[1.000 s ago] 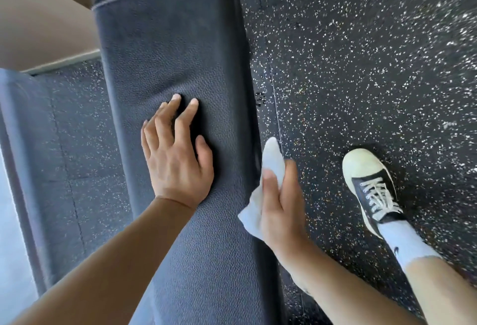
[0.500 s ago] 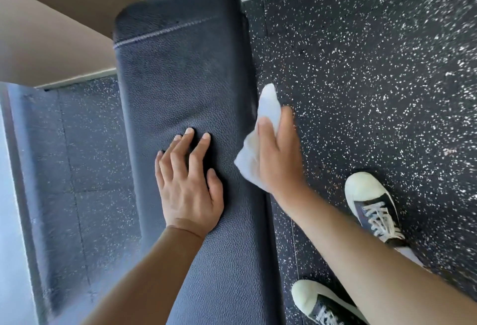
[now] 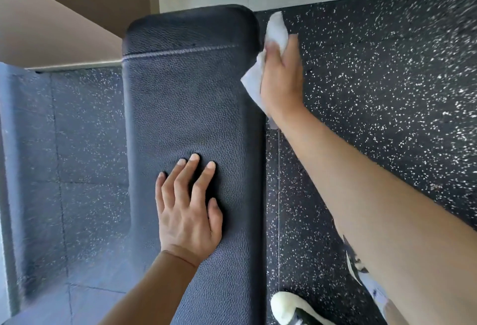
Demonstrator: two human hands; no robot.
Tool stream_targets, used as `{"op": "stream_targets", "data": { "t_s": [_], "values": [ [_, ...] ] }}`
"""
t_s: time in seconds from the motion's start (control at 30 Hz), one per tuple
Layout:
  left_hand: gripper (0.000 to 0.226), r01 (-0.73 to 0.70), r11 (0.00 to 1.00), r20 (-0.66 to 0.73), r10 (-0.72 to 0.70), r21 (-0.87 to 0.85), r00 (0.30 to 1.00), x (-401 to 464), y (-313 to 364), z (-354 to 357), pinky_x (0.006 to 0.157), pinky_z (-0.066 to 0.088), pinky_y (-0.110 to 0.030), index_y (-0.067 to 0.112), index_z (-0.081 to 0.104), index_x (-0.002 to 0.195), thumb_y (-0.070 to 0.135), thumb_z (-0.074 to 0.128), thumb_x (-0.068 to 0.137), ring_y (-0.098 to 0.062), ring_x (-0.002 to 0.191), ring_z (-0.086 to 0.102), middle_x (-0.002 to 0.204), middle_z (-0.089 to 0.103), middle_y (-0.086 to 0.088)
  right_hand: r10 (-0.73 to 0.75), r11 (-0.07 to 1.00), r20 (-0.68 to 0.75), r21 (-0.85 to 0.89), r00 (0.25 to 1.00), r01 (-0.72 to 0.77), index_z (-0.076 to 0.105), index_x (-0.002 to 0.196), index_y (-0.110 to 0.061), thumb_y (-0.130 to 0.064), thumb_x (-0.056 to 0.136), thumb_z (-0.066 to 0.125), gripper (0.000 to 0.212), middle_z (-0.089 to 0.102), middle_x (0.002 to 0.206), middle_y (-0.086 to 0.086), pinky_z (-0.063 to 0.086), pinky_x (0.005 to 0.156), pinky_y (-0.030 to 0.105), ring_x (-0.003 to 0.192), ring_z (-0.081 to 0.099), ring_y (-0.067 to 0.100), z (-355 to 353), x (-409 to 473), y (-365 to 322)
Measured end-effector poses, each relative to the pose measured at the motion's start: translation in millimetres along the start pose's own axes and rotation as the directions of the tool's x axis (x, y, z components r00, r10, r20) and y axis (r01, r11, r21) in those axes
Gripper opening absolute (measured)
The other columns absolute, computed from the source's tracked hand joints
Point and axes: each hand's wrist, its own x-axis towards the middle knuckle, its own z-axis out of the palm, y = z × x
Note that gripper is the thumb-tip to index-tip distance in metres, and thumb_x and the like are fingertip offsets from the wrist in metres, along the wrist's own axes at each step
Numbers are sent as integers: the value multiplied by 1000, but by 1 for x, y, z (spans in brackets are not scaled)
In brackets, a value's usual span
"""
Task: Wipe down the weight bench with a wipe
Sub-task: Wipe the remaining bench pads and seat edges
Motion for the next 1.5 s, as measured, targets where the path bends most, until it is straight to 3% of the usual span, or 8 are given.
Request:
{"op": "stream_targets", "data": {
  "t_s": [0.3,0.6,0.7,0.9,1.03,1.23,1.37,1.5],
  "values": [
    [57,9,1000,25,-9,3,1000,0,1,-2,122,24,-65,21,47,152,34,42,96,-39,147,38,161,40,-12,-60,993,93,-99,994,69,38,96,-13,-30,107,41,21,50,80,-1,41,76,45,77,50,21,-28,-71,16],
    [61,7,1000,53,-7,-6,999,3,2,-7,122,24,-65,22,46,153,32,47,93,-38,148,39,161,41,-10,50,984,166,-176,985,-20,38,98,-10,-31,108,35,23,48,84,-3,38,68,12,71,47,-4,-27,-51,-11],
    [62,9,1000,82,-7,-25,997,3,5,-11,120,27,-67,22,45,153,32,49,92,-38,145,42,160,43,-11,82,961,96,-271,992,-53,40,102,-7,-24,108,32,20,53,92,8,37,65,27,78,51,12,-8,6,-40],
    [58,-4,1000,104,7,-31,995,7,1,-19,120,28,-65,21,52,150,34,51,93,-38,142,45,157,48,-12,-154,743,190,-624,970,240,45,109,-10,-29,106,40,21,50,117,9,37,71,33,86,53,25,-3,35,-70],
    [57,-13,996,100,22,-87,995,15,-4,-22,116,30,-61,21,60,141,35,60,86,-36,134,50,151,53,-9,-379,550,286,-695,880,463,54,111,-6,-23,102,55,19,50,117,11,40,67,33,88,56,29,4,10,-78],
    [53,127,983,98,-114,-130,989,67,-17,-35,91,38,-46,18,54,134,34,55,84,-30,107,51,135,51,-3,-405,218,729,-509,552,832,67,107,-6,-7,89,63,19,61,106,13,50,65,44,89,60,32,72,-39,-83],
    [57,229,968,64,-224,-101,973,117,-34,-41,94,38,-46,14,51,140,30,54,85,-32,112,48,140,48,-5,-446,126,765,-460,465,879,64,112,-10,-15,98,48,22,60,116,10,50,69,39,97,58,28,115,4,-104],
    [61,234,967,15,-234,-99,972,177,-46,-41,105,38,-49,14,48,145,30,54,87,-33,121,46,147,46,-7,-411,214,763,-451,499,866,62,114,-12,-27,101,51,23,55,122,5,47,70,40,104,56,25,129,63,-124]
  ]
}}
